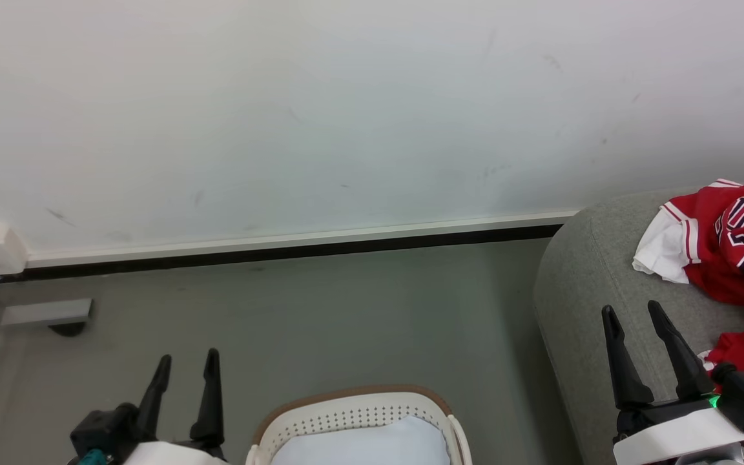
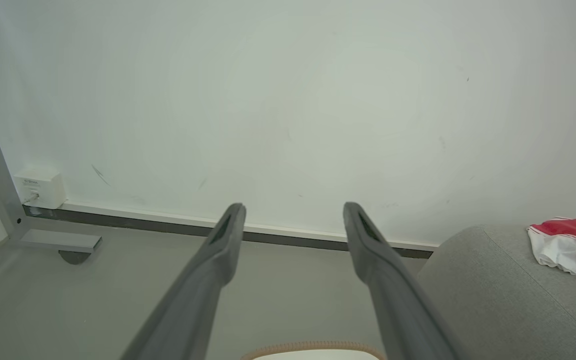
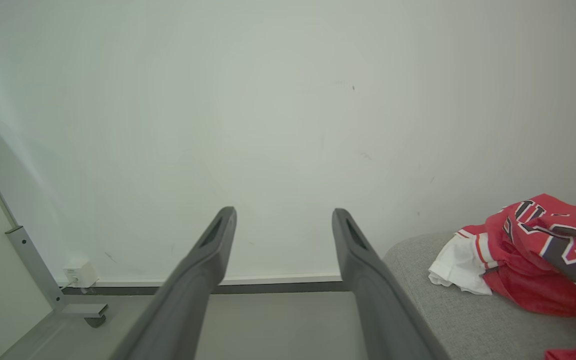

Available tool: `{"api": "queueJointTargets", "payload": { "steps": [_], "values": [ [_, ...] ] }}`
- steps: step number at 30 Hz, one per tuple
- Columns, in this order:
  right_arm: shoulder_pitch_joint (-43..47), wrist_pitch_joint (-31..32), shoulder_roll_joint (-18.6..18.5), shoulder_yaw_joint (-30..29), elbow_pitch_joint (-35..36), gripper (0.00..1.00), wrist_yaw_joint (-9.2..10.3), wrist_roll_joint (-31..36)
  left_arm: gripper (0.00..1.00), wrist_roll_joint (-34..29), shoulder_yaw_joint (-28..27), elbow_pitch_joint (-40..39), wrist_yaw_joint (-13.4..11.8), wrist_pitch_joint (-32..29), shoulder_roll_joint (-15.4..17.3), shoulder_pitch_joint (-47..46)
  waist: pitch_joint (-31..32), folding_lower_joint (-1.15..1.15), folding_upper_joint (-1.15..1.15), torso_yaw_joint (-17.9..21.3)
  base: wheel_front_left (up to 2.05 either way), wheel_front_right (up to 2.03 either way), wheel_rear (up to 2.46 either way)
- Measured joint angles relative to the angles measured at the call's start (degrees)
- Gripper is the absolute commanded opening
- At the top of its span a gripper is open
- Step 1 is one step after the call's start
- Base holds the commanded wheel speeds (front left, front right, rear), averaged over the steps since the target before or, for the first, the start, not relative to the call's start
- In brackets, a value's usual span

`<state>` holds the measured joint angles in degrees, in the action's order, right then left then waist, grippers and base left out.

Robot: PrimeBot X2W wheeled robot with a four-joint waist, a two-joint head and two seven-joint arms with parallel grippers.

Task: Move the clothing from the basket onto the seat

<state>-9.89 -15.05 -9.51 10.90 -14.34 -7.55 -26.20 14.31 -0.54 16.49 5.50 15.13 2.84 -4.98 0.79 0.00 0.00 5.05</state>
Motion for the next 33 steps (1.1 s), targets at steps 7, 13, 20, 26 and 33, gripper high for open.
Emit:
{"api": "queueJointTargets", "payload": {
  "steps": [7,13,20,26,33],
  "values": [
    [0.1,0.0,0.1,0.3,-0.3,0.0,0.0,-0.1,0.0,0.7,0.8,0.7,-0.2,0.0,-0.1,-0.1,-0.1,0.0,0.0,0.0,0.0,0.0,0.0],
    [2.5,0.9,0.9,0.3,-2.2,0.0,-0.01,-1.8,0.0,2.3,0.7,3.2,-0.2,-1.1,-0.5,1.5,-0.1,0.0,0.0,-0.1,0.0,0.0,0.0],
    [2.5,2.7,1.5,-1.2,-2.2,0.0,-0.01,-8.0,0.0,9.6,0.0,3.0,-0.1,-3.1,-0.5,1.4,-0.1,0.0,0.0,-0.4,0.0,0.0,0.0],
    [2.5,4.3,2.0,-2.5,-2.0,0.0,-0.01,-13.0,0.0,15.7,-0.4,2.2,0.0,-4.5,-0.5,1.4,-0.2,0.0,0.0,-0.6,0.0,0.0,0.0],
    [2.6,5.9,2.3,-4.0,-1.9,0.0,-0.01,-18.1,0.0,21.8,-0.8,1.7,0.3,-6.1,-0.5,1.4,-0.2,0.0,0.0,-0.9,0.0,0.0,0.0]
  ]
}}
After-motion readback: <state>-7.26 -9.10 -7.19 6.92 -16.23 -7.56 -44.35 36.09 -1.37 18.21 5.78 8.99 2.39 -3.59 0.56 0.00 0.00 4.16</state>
